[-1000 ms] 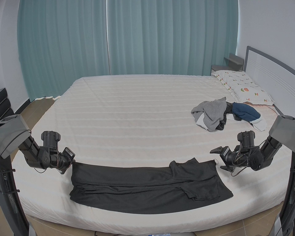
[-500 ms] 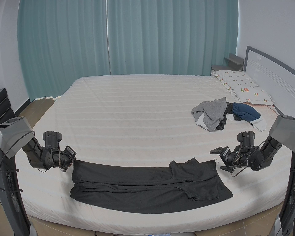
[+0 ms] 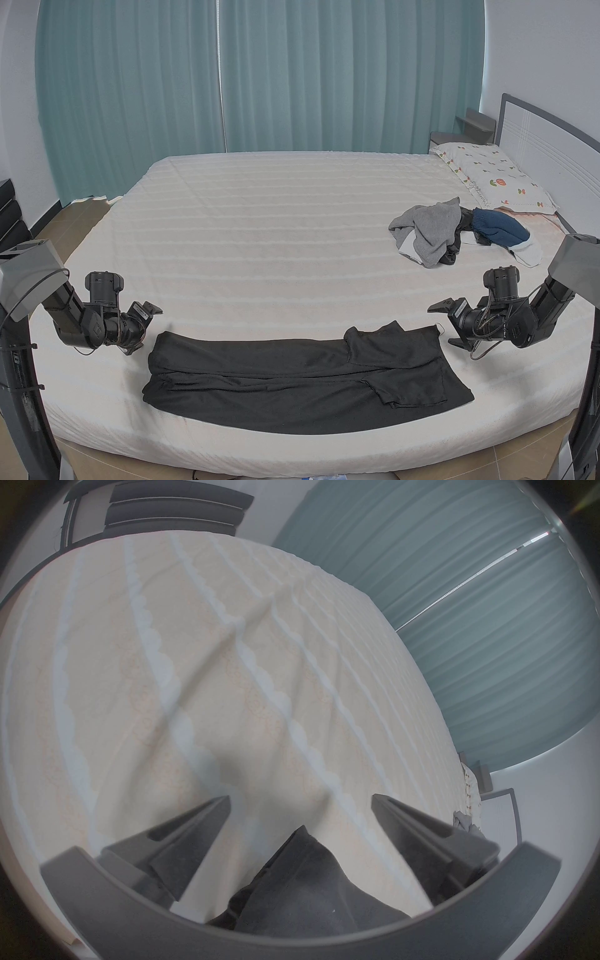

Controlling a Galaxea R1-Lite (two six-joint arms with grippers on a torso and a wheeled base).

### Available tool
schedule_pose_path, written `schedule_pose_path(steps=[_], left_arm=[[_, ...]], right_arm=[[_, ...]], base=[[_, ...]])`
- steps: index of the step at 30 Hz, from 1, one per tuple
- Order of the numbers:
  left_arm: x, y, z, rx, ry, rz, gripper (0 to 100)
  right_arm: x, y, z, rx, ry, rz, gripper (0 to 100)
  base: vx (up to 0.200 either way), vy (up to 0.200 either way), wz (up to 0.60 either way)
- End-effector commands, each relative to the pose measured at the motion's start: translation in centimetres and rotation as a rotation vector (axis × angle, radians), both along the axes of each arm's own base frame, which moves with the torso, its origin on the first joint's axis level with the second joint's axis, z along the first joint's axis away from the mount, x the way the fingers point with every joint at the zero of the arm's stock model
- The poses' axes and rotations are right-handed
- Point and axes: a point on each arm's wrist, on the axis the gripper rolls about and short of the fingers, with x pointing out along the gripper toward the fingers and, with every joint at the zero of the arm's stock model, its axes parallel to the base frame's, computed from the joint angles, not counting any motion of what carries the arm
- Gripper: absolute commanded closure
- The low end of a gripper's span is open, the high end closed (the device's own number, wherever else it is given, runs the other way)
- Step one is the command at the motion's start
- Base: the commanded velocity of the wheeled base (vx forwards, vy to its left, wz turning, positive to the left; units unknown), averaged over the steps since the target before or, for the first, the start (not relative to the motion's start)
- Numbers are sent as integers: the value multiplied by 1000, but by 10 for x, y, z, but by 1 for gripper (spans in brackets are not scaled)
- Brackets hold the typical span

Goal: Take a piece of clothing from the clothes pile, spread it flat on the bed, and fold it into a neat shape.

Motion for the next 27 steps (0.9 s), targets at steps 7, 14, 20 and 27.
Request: schedule_pose_path(steps=[7,14,20,27], left_arm=[[-65,-58,38,-31,14,-179,0],[-82,-111,39,-67,41,-281,0],[-87,-125,33,-55,63,-320,0],[-89,-136,24,-55,98,-332,0]], right_arm=[[-9,2,8,2,-6,7,0],[-10,2,7,1,0,8,0],[-10,3,6,1,3,8,0],[-10,3,5,1,5,11,0]], base=[[0,0,0],[0,0,0],[0,0,0],[0,0,0]])
